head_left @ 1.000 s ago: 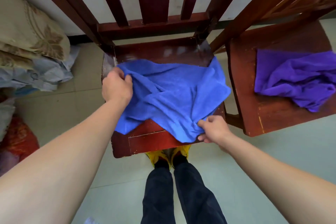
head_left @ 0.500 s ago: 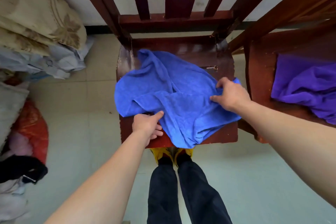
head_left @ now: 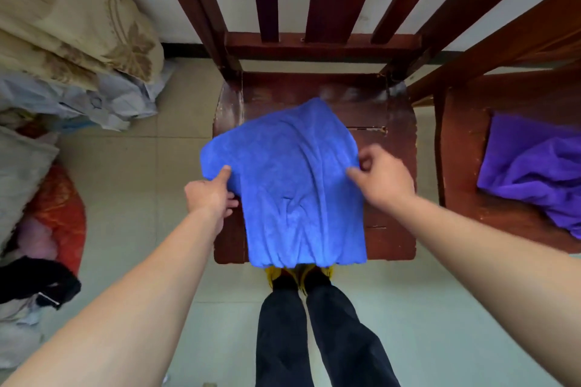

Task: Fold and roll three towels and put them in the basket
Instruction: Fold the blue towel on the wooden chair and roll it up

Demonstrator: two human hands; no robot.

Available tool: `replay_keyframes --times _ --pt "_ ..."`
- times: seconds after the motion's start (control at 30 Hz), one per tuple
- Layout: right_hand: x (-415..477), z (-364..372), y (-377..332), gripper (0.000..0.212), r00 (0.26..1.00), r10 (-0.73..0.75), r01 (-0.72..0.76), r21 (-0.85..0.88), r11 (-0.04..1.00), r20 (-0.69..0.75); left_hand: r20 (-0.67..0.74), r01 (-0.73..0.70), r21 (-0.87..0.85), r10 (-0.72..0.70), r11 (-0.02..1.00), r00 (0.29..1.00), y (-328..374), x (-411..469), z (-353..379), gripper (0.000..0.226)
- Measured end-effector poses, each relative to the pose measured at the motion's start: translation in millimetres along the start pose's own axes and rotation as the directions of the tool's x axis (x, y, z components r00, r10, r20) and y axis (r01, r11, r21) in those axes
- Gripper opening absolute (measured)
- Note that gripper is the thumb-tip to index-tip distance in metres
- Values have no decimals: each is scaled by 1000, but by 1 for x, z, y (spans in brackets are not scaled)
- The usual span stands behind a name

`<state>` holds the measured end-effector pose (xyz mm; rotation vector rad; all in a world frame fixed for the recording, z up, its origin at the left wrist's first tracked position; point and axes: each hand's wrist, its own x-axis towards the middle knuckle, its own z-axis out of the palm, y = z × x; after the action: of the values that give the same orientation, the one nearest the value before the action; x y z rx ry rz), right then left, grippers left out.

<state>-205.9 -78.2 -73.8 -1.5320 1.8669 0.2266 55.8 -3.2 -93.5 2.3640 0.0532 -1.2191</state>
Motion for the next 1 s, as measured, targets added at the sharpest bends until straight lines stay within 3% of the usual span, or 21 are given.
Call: replay_keyframes --times 0.1,0.2,0.27,0.4,0.5,0.63,0.77,0.93,1.0 --pt "43 -10 -34 48 999 25 -21 133 991 -32 -39 -60 -38 59 997 997 12 10 10 36" --pt "59 0 -52 18 997 13 -24 145 989 81 -46 -166 -153 160 974 986 23 7 14 38" --pt "53 6 -53 23 993 -1 -34 291 956 118 -1 -172 -234 177 957 984 34 3 11 36" --pt "35 -14 -32 13 966 189 -257 669 698 175 163 -110 -290 163 950 973 60 1 -1 24" --pt "36 -44 -14 12 946 244 -318 735 598 212 244 -147 -265 214 953 946 78 -2 -1 15" --pt "52 -80 -5 30 981 125 -193 747 637 148 215 -222 -237 274 946 938 98 -1 7 18" --pt "81 -104 -12 33 990 121 -56 606 794 -67 158 -279 -212 315 936 936 124 7 24 19" --pt "109 -87 -11 16 942 209 -64 470 881 -263 62 -294 -146 305 945 950 138 36 49 29" --pt "105 -72 -2 24 945 191 -59 435 898 -266 -6 -276 -78 276 958 961 130 46 54 28"
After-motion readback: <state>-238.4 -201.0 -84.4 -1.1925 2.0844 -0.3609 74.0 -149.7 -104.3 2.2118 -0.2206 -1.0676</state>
